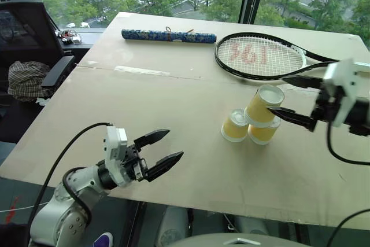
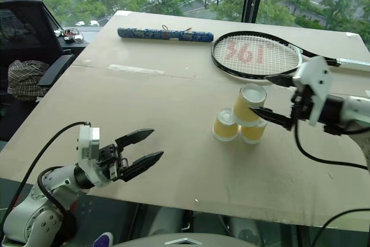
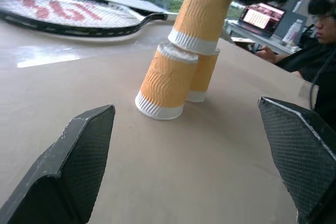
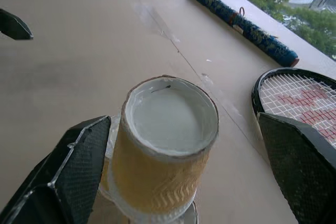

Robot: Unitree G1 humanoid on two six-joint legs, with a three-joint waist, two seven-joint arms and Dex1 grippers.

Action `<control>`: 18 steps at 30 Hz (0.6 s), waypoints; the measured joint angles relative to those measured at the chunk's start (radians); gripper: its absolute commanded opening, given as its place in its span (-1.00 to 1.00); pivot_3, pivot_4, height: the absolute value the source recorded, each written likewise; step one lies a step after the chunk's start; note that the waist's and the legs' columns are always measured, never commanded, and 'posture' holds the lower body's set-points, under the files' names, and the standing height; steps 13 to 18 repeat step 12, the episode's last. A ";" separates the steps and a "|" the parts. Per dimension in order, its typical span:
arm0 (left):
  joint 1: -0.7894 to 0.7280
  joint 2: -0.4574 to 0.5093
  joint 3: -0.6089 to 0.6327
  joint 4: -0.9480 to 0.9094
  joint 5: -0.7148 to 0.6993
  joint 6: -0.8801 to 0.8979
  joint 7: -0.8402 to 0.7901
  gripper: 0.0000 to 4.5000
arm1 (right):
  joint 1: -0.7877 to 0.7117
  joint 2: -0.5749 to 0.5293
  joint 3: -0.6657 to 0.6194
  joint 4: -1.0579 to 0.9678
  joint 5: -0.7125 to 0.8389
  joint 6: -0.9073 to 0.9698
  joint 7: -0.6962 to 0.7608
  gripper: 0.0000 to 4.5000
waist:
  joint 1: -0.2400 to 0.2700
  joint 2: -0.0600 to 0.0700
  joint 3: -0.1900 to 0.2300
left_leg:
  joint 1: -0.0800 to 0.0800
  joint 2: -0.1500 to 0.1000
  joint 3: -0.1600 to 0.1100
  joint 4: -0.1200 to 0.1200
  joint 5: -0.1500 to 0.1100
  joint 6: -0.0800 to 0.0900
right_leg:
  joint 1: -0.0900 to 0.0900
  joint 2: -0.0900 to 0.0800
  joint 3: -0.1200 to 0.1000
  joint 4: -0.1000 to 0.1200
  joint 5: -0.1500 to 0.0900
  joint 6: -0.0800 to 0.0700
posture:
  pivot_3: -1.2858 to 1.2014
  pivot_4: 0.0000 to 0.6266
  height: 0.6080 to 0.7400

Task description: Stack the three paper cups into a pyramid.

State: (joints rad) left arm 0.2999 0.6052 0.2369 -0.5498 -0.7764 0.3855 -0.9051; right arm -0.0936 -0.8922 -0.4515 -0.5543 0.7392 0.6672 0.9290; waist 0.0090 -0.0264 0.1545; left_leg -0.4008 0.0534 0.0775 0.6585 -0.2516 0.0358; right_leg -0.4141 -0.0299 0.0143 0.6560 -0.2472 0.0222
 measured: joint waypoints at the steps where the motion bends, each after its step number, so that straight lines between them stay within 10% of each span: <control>1: 0.011 0.002 0.006 0.003 0.002 0.000 0.004 1.00 | 0.041 0.003 -0.027 -0.004 0.007 -0.006 0.018 0.96 | 0.003 0.000 0.000 | 0.001 0.000 0.000 0.000 0.000 0.000 | 0.001 0.000 0.000 0.000 0.000 0.000 | 0.03 -0.52 1.00; 9: 0.106 0.043 0.078 0.086 0.068 -0.009 -0.007 1.00 | 0.569 0.182 -0.222 0.017 -0.143 -0.262 0.162 0.96 | -0.001 0.001 -0.001 | 0.004 0.001 0.002 -0.001 0.000 0.000 | 0.001 -0.003 -0.001 0.000 -0.003 0.004 | 0.03 -0.52 1.00; 18: 0.110 0.043 0.079 0.095 0.082 -0.019 -0.010 1.00 | 0.612 0.204 -0.210 0.060 -0.218 -0.357 0.170 0.96 | -0.005 0.001 -0.001 | 0.005 0.001 0.003 -0.001 0.000 0.000 | 0.001 -0.004 0.001 0.000 -0.003 0.004 | 0.03 -0.52 1.00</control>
